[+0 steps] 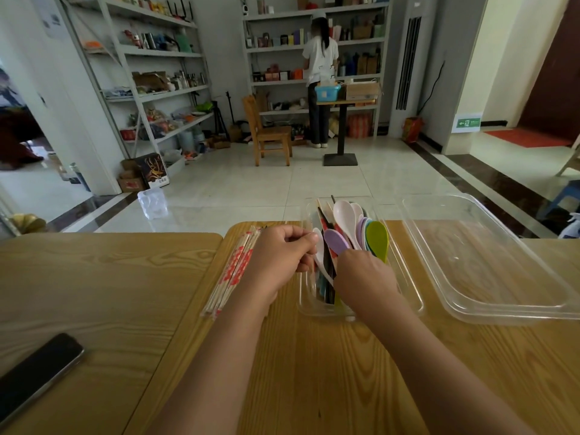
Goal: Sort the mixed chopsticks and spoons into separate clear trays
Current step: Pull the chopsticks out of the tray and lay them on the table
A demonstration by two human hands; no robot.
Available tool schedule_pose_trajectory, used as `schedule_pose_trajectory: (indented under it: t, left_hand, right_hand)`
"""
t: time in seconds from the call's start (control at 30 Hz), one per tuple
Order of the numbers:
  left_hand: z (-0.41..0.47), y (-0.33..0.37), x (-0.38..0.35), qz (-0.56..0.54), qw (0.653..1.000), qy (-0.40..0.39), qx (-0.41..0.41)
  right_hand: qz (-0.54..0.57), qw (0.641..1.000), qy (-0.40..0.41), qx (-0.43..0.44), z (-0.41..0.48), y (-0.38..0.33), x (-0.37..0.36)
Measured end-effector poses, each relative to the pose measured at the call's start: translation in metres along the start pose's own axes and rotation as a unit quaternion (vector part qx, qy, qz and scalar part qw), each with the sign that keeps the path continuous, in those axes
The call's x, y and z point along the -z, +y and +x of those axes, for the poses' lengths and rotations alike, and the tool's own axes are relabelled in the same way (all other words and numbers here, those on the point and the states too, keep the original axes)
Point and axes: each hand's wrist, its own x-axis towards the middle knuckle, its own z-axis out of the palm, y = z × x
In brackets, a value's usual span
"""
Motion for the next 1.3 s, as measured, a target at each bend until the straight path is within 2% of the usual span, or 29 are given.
schedule_pose_trajectory:
  t: [0.1, 0.3, 0.57, 0.9, 1.07, 1.3]
  left_hand:
    - [0.0, -0.001, 0.001, -0.003, 1.0, -0.001, 0.002]
    - [0.002, -0.001, 0.006, -0.006, 1.0, 0.009, 0.01]
    - [0.005, -0.008, 0.007, 0.006, 0.999, 0.028, 0.034]
    - [0.007, 0.0, 0.026, -0.053, 0.995, 0.069, 0.042]
    - [0.014, -0.015, 0.068, 0.099, 0.984, 0.141, 0.035]
    - [0.021, -0.049, 0.075, 0.306, 0.94, 0.128, 0.076]
  right_hand:
    - [0.051, 0.999, -0.001, 0.0, 0.002, 0.004, 0.0]
    - [0.19, 0.978, -0.069, -0.054, 0.011, 0.009, 0.015]
    - [0.268, 0.961, -0.067, -0.015, 0.006, 0.007, 0.042]
    - [0.329, 0.932, -0.118, 0.098, -0.007, -0.011, 0.042]
    - [0.32, 0.94, -0.058, 0.104, -0.001, -0.005, 0.036]
    - [0.293, 0.95, -0.038, 0.103, 0.001, -0.003, 0.03]
